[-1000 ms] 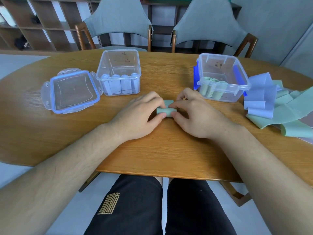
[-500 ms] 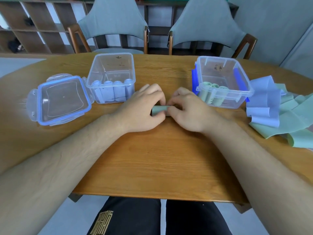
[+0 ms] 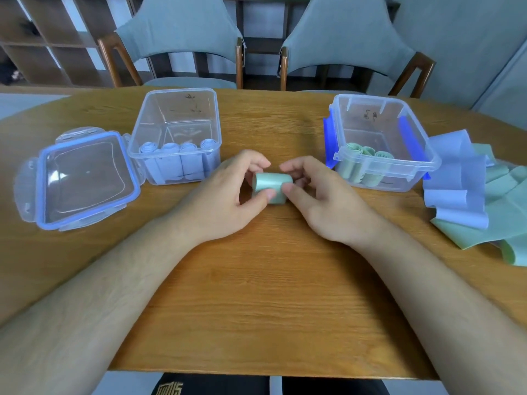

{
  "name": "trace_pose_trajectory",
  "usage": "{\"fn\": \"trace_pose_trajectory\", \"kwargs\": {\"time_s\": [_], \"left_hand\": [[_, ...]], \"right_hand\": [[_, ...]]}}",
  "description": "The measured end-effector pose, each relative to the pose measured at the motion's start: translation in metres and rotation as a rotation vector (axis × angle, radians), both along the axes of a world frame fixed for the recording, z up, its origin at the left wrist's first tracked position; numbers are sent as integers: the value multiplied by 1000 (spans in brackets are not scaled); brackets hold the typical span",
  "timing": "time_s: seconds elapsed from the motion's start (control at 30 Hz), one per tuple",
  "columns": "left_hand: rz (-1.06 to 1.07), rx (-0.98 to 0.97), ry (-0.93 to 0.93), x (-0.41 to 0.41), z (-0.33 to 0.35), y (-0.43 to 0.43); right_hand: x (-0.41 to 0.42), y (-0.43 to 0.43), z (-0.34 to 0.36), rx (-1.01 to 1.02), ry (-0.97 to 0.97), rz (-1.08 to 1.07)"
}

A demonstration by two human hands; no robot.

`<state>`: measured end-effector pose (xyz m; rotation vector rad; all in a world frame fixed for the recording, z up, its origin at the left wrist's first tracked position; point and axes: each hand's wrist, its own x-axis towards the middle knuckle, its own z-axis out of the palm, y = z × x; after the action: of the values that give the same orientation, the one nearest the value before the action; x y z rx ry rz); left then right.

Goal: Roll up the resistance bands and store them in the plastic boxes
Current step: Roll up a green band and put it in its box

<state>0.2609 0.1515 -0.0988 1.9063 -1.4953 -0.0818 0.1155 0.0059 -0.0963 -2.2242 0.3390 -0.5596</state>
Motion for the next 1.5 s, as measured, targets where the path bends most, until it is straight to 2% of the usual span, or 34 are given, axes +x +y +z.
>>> {"fn": "trace_pose_trajectory", "kwargs": {"time_s": [0.07,0.6,0.73,0.87,0.93,1.1,1.23,1.43,1.5], "left_hand": [[-3,-15,27,0,2,0],[-39,-15,38,-8,7,4],[-23,0,-3,-8,6,4],[22,-97,-148,-10,10,0],[36,-127,-145,-12,12,0],[-13,-191,-116,-18,15,1],[-42,-228,-130,-23,14,-1],[-34,-238,-187,-23,12,-3],[-16,-238,-201,-25,12,-4]], "right_hand": [[0,1,0,59,-15,-8],[-2,7,0,87,-89,19],[1,10,0,218,-138,-4],[2,15,5,289,-221,7],[1,15,7,346,-221,7],[3,15,13,775,-53,96],[1,14,17,1050,-68,250],[-2,13,19,1053,-108,320],[-1,15,19,1020,-94,285]]}}
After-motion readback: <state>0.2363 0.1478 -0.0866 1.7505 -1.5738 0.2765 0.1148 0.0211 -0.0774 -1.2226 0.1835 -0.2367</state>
